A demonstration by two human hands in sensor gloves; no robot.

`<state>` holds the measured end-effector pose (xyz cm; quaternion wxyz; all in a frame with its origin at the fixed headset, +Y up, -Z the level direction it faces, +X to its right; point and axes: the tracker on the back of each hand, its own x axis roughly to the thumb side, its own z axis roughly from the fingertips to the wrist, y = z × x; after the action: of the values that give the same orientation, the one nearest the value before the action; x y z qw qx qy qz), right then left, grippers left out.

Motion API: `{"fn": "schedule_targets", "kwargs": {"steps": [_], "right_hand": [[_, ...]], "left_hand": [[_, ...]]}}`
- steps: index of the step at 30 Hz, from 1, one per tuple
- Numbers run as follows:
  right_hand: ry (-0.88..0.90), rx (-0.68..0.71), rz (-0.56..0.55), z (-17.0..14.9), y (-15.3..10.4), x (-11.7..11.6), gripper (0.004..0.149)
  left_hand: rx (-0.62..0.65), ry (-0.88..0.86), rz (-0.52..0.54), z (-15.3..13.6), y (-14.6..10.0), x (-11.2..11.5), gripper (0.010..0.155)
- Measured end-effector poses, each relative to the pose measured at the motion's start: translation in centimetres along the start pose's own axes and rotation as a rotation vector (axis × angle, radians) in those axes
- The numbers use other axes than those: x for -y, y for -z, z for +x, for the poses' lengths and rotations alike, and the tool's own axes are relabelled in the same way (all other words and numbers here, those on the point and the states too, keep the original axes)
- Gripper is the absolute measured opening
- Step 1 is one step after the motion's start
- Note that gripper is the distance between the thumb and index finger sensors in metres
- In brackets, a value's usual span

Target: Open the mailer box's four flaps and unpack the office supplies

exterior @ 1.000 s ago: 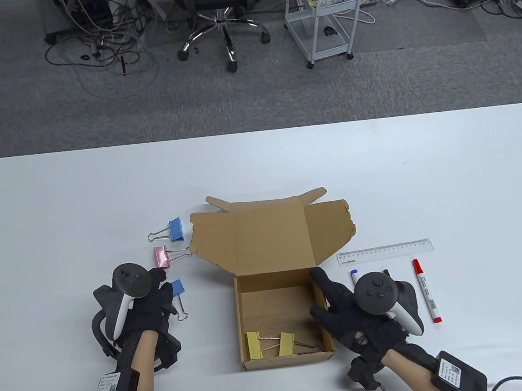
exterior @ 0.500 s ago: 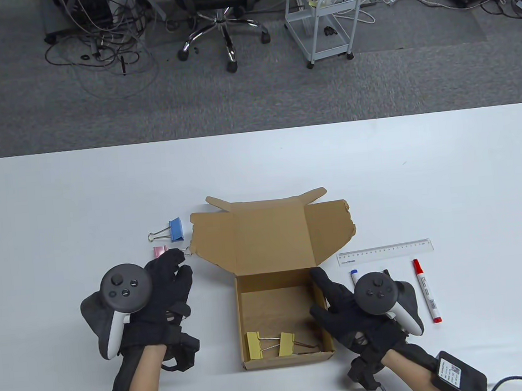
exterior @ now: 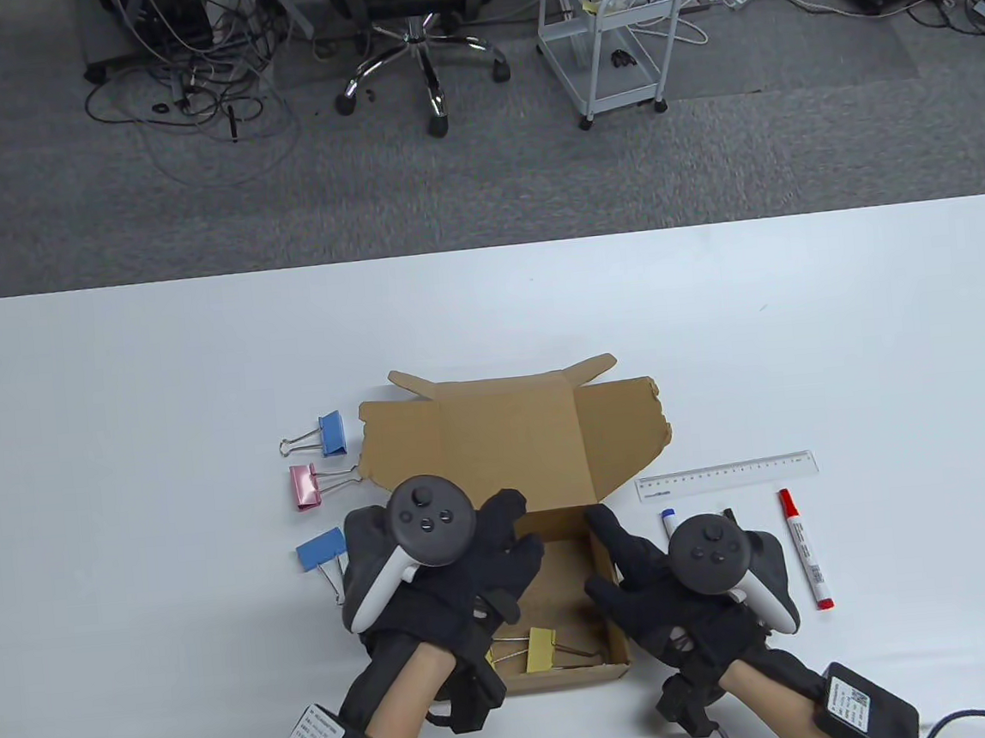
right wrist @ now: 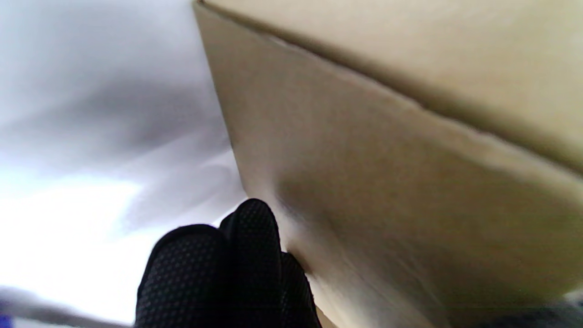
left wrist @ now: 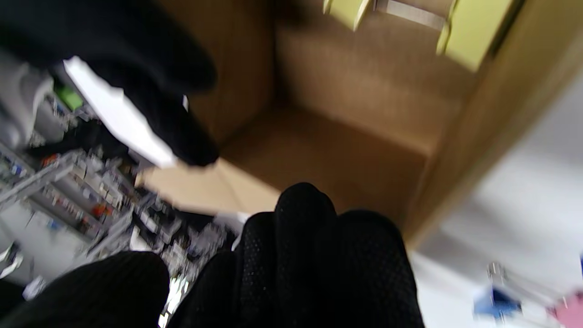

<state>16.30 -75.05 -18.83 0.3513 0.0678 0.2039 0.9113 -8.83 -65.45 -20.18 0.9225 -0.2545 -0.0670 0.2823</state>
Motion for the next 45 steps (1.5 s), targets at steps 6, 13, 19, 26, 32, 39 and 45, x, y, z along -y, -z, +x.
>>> {"fn": "schedule_targets", "kwargs": {"steps": [6,13,19,26,32,39,45], "right_hand": [[-0.001,-0.002,-0.006,0.0,0.0,0.0,0.069],[0.004,-0.001,-0.002,0.0,0.0,-0.1,0.069],[0.004,-0.002,-0.003,0.0,0.0,-0.1,0.069],[-0.003,-0.003,-0.009,0.0,-0.1,-0.1,0.069],[0.000,-0.004,-0.007,0.0,-0.1,-0.1,0.069],[-0.003,-0.004,-0.009,0.0,-0.1,-0.1,0.069],[0.006,-0.006,-0.005,-0.1,-0.1,-0.2,0.069]], "left_hand": [[-0.012,0.036,-0.194,0.0,2.6,3.4,0.064],[-0.108,0.257,-0.320,-0.2,4.6,6.2,0.063],[-0.155,0.293,-0.482,-0.7,5.7,8.2,0.066],[-0.137,0.321,-0.505,-0.8,6.1,8.5,0.065],[-0.121,0.296,-0.510,-1.2,6.4,8.4,0.058],[-0.071,0.213,-0.503,-1.2,6.1,8.2,0.054],[-0.044,0.334,-0.419,0.0,5.0,7.6,0.052]]}}
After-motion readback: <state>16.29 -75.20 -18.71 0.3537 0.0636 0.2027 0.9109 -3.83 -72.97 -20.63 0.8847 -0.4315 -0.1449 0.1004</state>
